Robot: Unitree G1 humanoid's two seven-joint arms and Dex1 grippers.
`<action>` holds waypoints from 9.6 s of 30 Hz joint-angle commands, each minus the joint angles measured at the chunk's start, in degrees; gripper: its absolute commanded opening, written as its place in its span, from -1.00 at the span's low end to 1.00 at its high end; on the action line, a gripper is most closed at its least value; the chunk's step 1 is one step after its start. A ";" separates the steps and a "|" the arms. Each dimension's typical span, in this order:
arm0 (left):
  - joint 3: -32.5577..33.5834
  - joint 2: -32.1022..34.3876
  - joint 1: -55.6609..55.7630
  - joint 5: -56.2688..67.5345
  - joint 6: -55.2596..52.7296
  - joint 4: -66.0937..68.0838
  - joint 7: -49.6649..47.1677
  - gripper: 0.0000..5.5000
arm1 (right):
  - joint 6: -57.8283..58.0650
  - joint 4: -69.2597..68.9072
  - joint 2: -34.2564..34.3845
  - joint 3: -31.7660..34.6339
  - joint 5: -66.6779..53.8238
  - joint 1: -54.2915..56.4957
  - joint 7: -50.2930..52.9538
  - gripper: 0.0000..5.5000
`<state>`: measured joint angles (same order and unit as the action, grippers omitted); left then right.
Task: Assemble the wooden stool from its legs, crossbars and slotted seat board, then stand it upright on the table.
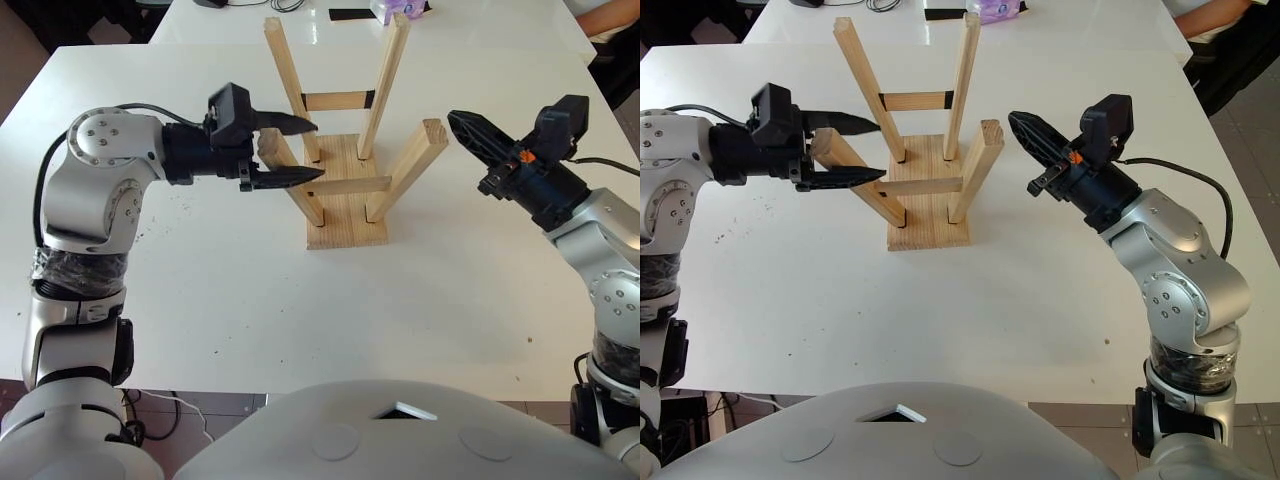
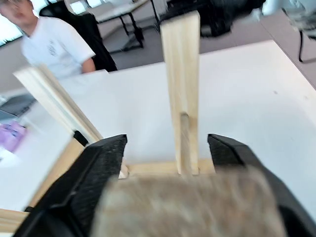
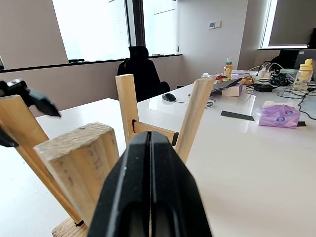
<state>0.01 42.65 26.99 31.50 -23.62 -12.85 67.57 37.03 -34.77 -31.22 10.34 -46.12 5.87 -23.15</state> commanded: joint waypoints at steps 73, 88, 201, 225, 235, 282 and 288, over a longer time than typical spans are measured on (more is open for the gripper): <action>-7.98 -35.50 -40.86 -21.98 -10.37 -34.39 -70.48 -0.99 | 8.90 -16.55 18.36 -19.43 29.96 -10.92 21.86 -1.00; 12.30 -33.76 -0.14 13.61 -27.39 -33.70 -76.22 -0.99 | 16.03 -9.40 20.53 0.25 -2.70 22.15 20.84 -1.00; -7.91 -15.23 -24.16 -15.29 12.61 17.99 -20.61 -0.99 | -4.84 30.44 5.82 -31.99 23.81 13.13 -47.23 -1.00; 12.85 -6.68 -44.24 -5.01 3.09 0.87 -21.62 -0.99 | -15.45 34.94 -10.16 -9.46 30.01 -5.62 -28.15 -1.00; -3.79 -12.61 -41.37 -16.56 8.78 5.17 -23.86 -0.99 | -19.73 40.77 0.52 -17.24 34.46 -2.23 -23.75 -1.00; 2.77 -7.33 -49.74 -5.55 6.41 -12.88 -19.92 -0.99 | -3.77 7.48 -5.50 -12.75 18.90 -18.18 -27.84 -1.00; 12.10 -1.59 -58.27 4.68 -0.15 -26.87 -17.38 -0.99 | 5.81 -8.07 -9.94 -1.02 0.01 -24.17 -28.12 -1.00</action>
<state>12.39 38.90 -28.29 30.05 -21.40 -30.95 45.16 39.59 -33.65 -40.63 6.71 -34.59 -18.34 -49.01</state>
